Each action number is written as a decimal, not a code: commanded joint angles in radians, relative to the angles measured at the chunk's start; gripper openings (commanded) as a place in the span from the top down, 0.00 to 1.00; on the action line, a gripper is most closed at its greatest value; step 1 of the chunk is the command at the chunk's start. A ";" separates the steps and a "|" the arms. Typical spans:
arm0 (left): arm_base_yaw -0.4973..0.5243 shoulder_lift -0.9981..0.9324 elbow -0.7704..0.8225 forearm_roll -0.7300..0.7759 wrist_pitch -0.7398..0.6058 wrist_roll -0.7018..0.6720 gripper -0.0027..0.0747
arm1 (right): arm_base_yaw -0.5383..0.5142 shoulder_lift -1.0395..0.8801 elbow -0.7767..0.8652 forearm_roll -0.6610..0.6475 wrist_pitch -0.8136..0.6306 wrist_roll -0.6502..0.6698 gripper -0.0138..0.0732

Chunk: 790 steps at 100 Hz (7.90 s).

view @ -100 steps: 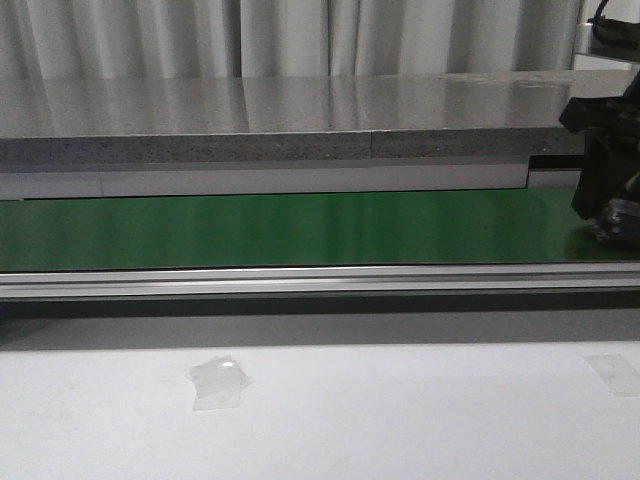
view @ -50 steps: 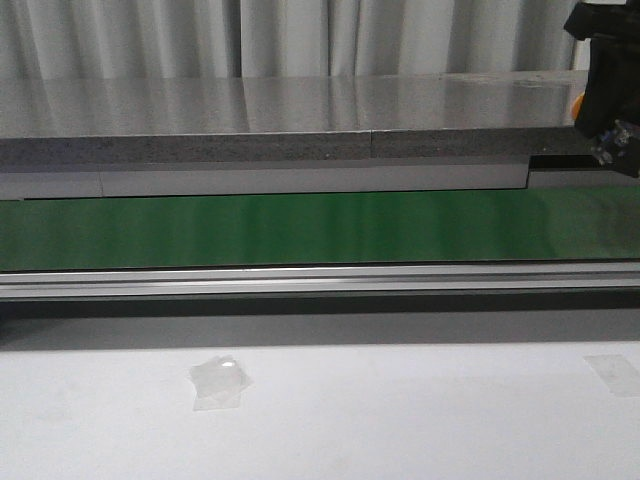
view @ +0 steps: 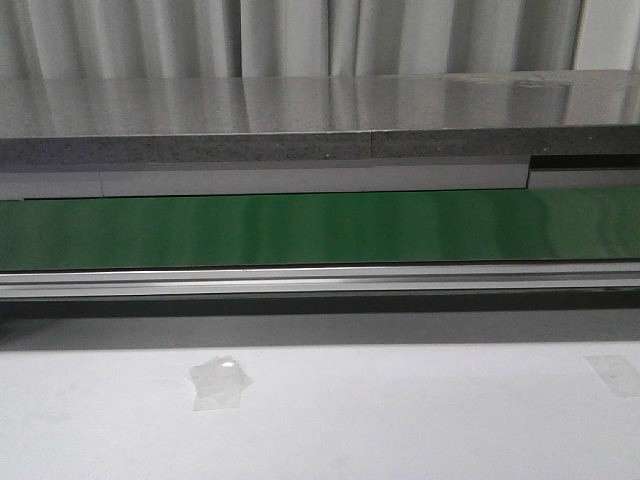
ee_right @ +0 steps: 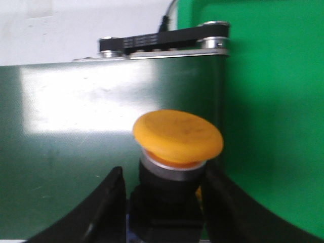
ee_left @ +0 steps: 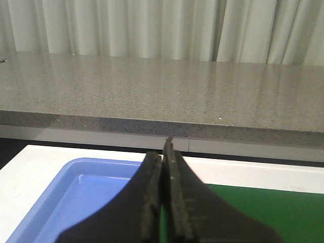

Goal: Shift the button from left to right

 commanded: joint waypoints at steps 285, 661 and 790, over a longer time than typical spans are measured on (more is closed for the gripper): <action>-0.003 0.003 -0.032 -0.011 -0.070 -0.011 0.99 | 0.069 0.047 -0.184 -0.025 -0.133 0.040 0.28; -0.003 0.003 -0.032 -0.011 -0.070 -0.011 0.99 | 0.327 -1.329 1.016 0.062 -0.554 0.030 0.92; -0.003 0.003 -0.032 -0.011 -0.070 -0.011 0.99 | 0.421 -1.706 1.452 -0.102 -0.963 0.194 0.92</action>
